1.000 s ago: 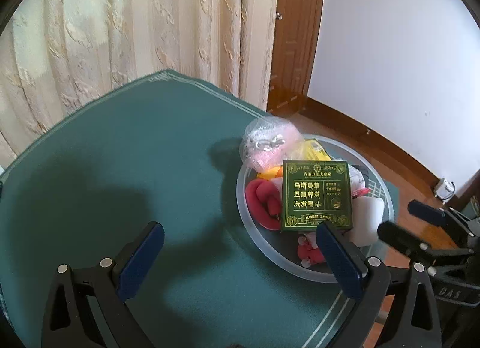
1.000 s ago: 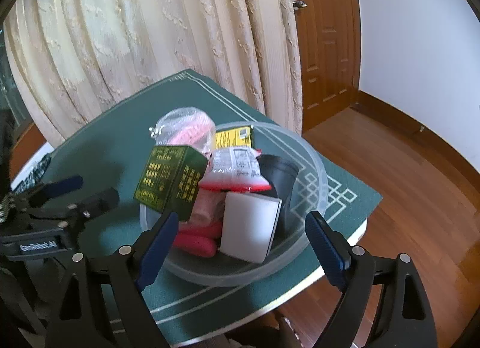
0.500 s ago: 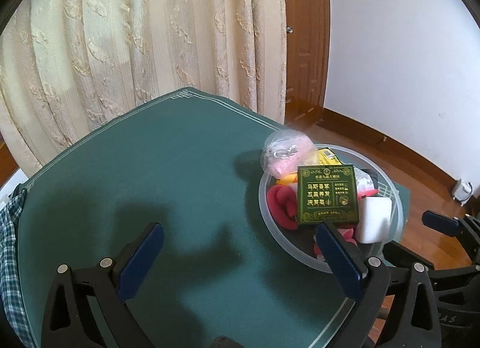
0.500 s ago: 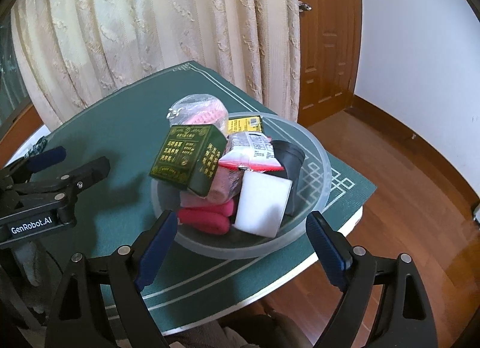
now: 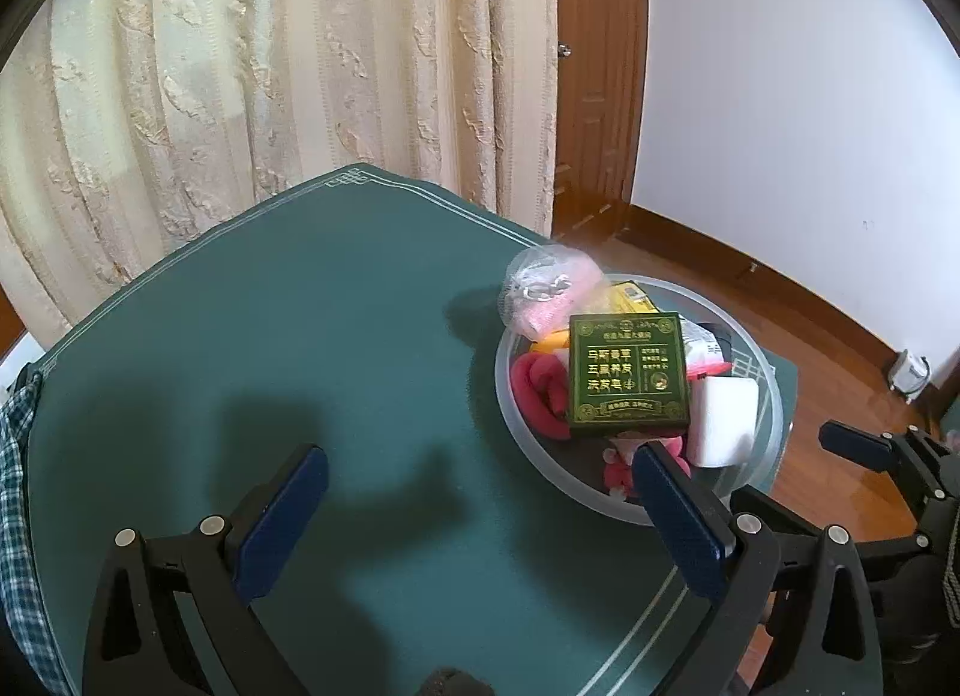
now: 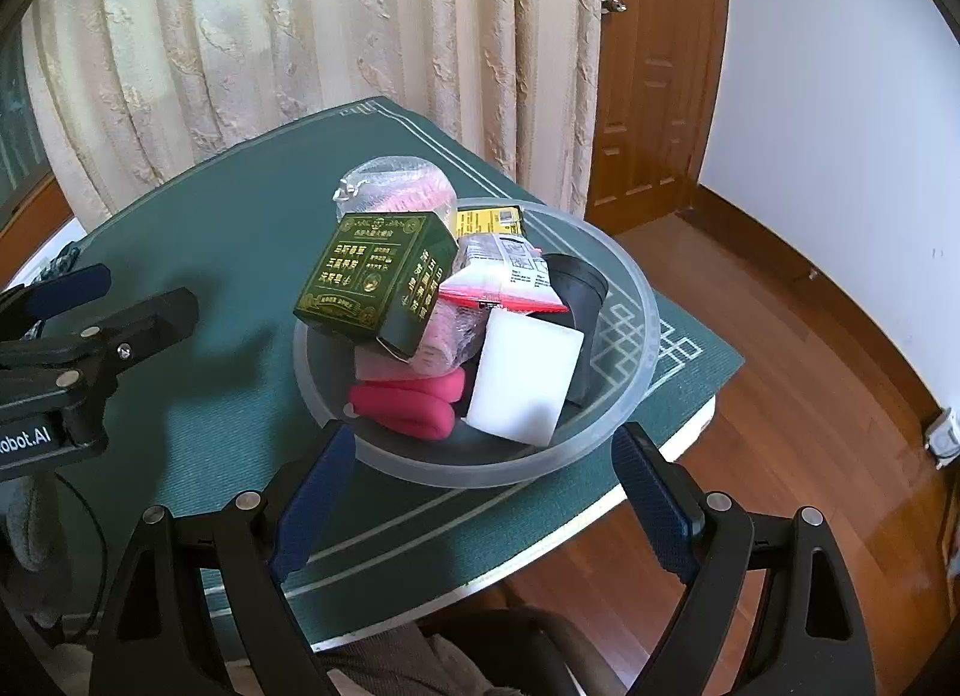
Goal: Organize objects
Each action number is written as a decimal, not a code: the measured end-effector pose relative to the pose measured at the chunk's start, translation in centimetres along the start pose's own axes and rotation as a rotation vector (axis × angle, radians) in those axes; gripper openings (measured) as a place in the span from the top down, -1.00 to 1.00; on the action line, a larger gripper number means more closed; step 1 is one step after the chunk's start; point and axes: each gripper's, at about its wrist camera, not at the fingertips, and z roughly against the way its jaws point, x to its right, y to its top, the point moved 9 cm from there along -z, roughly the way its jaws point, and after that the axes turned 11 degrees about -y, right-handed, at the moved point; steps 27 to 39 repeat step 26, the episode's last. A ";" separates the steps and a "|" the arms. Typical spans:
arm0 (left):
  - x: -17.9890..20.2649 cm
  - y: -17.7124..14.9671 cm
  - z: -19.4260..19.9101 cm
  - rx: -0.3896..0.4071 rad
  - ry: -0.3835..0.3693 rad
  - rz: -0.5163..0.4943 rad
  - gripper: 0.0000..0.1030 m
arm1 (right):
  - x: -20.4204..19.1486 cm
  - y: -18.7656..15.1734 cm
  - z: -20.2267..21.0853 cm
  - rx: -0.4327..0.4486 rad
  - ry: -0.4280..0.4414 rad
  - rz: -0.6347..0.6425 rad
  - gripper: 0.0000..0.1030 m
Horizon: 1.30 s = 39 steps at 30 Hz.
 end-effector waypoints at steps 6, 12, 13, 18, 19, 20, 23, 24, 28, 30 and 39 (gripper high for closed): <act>0.5 -0.4 -0.5 -0.028 -0.011 -0.009 -1.00 | 0.3 -0.2 -0.2 -0.010 -0.001 -0.013 -0.72; 0.4 -0.6 -0.8 -0.037 -0.009 -0.001 -1.00 | 0.4 -0.2 -0.3 -0.010 0.002 -0.016 -0.72; 0.5 -0.5 -0.7 -0.036 -0.009 -0.002 -1.00 | 0.4 -0.3 -0.3 -0.011 0.001 -0.017 -0.72; 0.9 -0.6 -0.9 -0.037 -0.034 -0.013 -1.00 | 0.5 -0.1 -0.4 -0.010 0.000 -0.020 -0.72; 1.0 -0.6 -0.8 -0.035 -0.037 -0.017 -1.00 | 0.5 -0.2 -0.4 -0.010 0.001 -0.021 -0.72; 1.1 -0.6 -0.8 -0.033 -0.041 -0.019 -1.00 | 0.5 -0.2 -0.4 -0.010 0.001 -0.021 -0.72; 1.1 -0.6 -0.6 -0.017 -0.036 -0.026 -1.00 | 0.5 -0.2 -0.4 -0.010 0.000 -0.020 -0.72; 1.1 -0.5 -0.6 -0.015 -0.032 -0.027 -1.00 | 0.4 -0.2 -0.4 -0.010 0.001 -0.019 -0.72; 0.9 -0.5 -0.6 -0.014 -0.031 -0.025 -1.00 | 0.4 -0.2 -0.4 -0.010 0.004 -0.019 -0.72; 0.9 -0.5 -0.6 -0.014 -0.031 -0.025 -1.00 | 0.4 -0.2 -0.4 -0.010 0.004 -0.019 -0.72; 0.9 -0.5 -0.6 -0.014 -0.031 -0.025 -1.00 | 0.4 -0.2 -0.4 -0.010 0.004 -0.019 -0.72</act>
